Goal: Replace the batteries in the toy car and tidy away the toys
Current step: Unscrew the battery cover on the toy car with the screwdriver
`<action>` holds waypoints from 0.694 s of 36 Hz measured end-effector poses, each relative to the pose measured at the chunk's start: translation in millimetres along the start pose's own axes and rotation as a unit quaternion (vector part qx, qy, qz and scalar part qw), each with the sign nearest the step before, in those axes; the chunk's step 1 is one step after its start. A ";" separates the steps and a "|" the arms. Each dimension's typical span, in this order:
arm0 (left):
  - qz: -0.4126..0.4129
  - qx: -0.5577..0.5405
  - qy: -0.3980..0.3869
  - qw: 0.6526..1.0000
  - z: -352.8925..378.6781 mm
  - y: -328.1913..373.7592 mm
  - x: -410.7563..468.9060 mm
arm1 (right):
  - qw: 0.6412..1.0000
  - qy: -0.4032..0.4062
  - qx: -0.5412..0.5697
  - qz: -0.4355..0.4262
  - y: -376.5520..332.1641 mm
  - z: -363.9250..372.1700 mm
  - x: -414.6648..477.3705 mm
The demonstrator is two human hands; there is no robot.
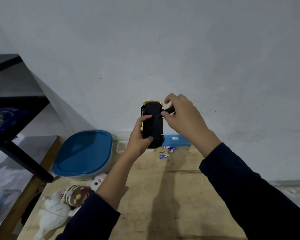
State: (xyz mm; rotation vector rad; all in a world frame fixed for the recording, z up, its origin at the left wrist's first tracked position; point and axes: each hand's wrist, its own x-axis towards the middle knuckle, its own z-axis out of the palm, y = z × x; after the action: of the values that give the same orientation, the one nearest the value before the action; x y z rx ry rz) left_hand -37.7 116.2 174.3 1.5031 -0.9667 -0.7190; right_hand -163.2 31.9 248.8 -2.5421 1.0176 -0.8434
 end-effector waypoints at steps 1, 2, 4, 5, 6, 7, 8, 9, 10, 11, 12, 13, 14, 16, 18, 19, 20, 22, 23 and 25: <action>0.001 -0.006 0.004 1.000 0.3 0.5 -0.3 | 1.000 -0.007 -0.008 0.019 -1.2 -0.6 0.8; 0.002 -0.013 0.007 1.000 0.6 0.8 -0.8 | 0.999 -0.011 -0.017 0.034 -1.4 -0.1 1.8; 0.000 -0.025 0.013 1.000 1.0 1.0 -2.0 | 0.999 -0.003 -0.015 0.041 -2.1 1.4 2.3; -0.003 -0.030 0.016 0.999 1.1 0.9 -2.4 | 0.999 0.006 -0.005 0.038 -1.6 3.1 2.2; -0.004 -0.034 0.019 0.999 1.1 0.7 -2.8 | 0.999 0.013 0.006 0.033 -1.5 5.0 1.6; -0.005 -0.038 0.021 0.999 1.3 0.9 -3.2 | 0.999 0.014 0.018 0.029 -2.0 6.5 0.5; -0.005 -0.043 0.023 0.999 1.2 0.8 -3.6 | 0.999 0.016 0.032 0.020 -2.7 7.3 -1.1; -0.006 -0.050 0.024 0.998 1.2 0.4 -3.6 | 0.999 0.019 0.046 0.011 -4.5 7.6 -2.7; -0.008 -0.059 0.024 0.998 0.9 -0.1 -3.8 | 0.998 0.023 0.058 0.003 -5.8 7.9 -4.4; -0.011 -0.067 0.027 0.997 0.4 -0.6 -3.8 | 0.998 0.022 0.059 0.002 -6.7 7.9 -5.7; -0.014 -0.074 0.030 0.997 -0.2 -1.4 -3.4 | 0.998 0.020 0.052 0.007 -6.5 8.0 -6.5; -0.015 -0.080 0.034 0.996 -0.9 -2.1 -2.9 | 0.999 0.008 0.038 0.026 -6.1 7.7 -6.6; -0.017 -0.084 0.038 0.996 -1.5 -2.5 -2.6 | 0.999 -0.006 0.021 0.048 -5.2 7.8 -6.0; -0.018 -0.084 0.039 0.996 -2.0 -2.2 -2.7 | 0.997 -0.015 0.003 0.071 -3.1 8.5 -4.9; -0.019 -0.076 0.034 0.996 -1.2 -0.5 -3.2 | 0.998 0.011 0.016 0.065 -2.4 8.8 -4.4; -0.021 -0.070 0.032 0.997 -0.3 0.3 -3.4 | 0.998 0.023 0.023 0.056 -2.4 9.0 -3.8; -0.021 -0.066 0.031 0.997 0.6 1.1 -3.9 | 0.998 0.032 0.031 0.043 -2.7 9.0 -3.6; -0.021 -0.063 0.026 0.997 3.0 2.1 -4.4 | 0.997 0.040 0.062 0.016 -5.1 8.4 -3.9; -0.021 -0.064 0.023 0.997 4.2 2.4 -4.5 | 0.997 0.042 0.071 0.006 -6.3 8.5 -4.2; -0.023 -0.068 0.020 0.997 5.8 2.8 -4.4 | 0.998 0.045 0.054 0.008 -7.7 8.9 -6.1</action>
State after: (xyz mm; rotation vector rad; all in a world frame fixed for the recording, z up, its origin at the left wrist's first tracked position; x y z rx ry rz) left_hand -45.3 117.2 175.8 1.4185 -0.8395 -0.7690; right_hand -157.1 42.0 242.6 -2.4234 0.9893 -0.9887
